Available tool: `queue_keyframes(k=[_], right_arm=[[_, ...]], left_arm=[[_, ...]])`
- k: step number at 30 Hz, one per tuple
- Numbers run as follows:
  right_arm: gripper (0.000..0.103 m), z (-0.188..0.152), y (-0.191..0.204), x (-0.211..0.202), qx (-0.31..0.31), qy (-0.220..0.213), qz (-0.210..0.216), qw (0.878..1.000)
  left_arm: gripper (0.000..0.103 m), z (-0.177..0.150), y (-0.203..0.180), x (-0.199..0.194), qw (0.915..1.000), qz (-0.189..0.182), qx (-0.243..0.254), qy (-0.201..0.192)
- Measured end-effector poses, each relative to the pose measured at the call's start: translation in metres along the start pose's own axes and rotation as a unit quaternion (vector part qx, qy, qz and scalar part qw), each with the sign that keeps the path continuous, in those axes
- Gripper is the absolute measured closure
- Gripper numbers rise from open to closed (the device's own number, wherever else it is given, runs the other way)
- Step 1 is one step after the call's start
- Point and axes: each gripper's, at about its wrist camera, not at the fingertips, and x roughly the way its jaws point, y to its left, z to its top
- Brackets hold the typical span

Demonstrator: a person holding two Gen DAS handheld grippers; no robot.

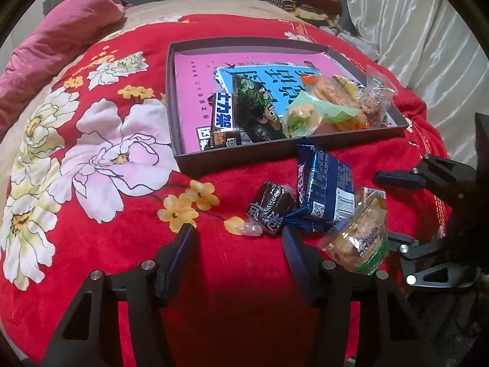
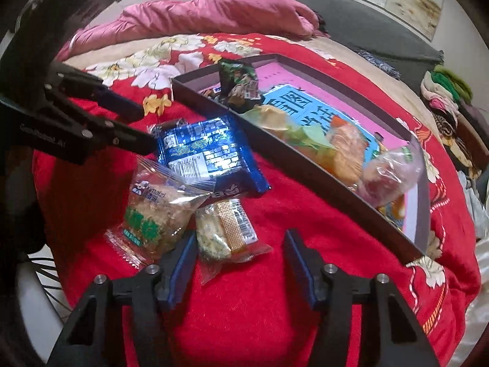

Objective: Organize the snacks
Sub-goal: 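Withdraw both open grippers from the tray back toward the snack pile, then grasp the dark chocolate bar with the left gripper while the right grasps a clear cookie bag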

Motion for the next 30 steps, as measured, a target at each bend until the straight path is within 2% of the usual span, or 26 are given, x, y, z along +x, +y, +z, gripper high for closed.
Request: queue_keyframes(k=[5, 10, 18, 23, 30], right_arm=[[0.056, 0.003, -0.01, 0.008, 0.027, 0.003, 0.016, 1.0], [0.059, 0.002, -0.022, 0.006, 0.061, -0.002, 0.03, 0.998], [0.06, 0.002, -0.034, 0.005, 0.1, -0.01, 0.052, 0.994], [0.06, 0.001, -0.04, 0.004, 0.12, -0.014, 0.063, 0.991], [0.06, 0.001, -0.052, -0.006, 0.153, -0.037, 0.073, 0.985]], left_arm=[[0.044, 0.002, -0.001, 0.001, 1.0, -0.003, 0.005, -0.005], [0.05, 0.006, -0.007, 0.004, 0.9997, -0.007, 0.022, -0.012], [0.07, 0.013, -0.018, 0.017, 0.9989, -0.024, 0.038, -0.008], [0.071, 0.014, -0.02, 0.021, 0.9988, -0.029, 0.039, -0.01], [0.072, 0.014, -0.01, 0.011, 0.9987, -0.044, 0.012, -0.021]])
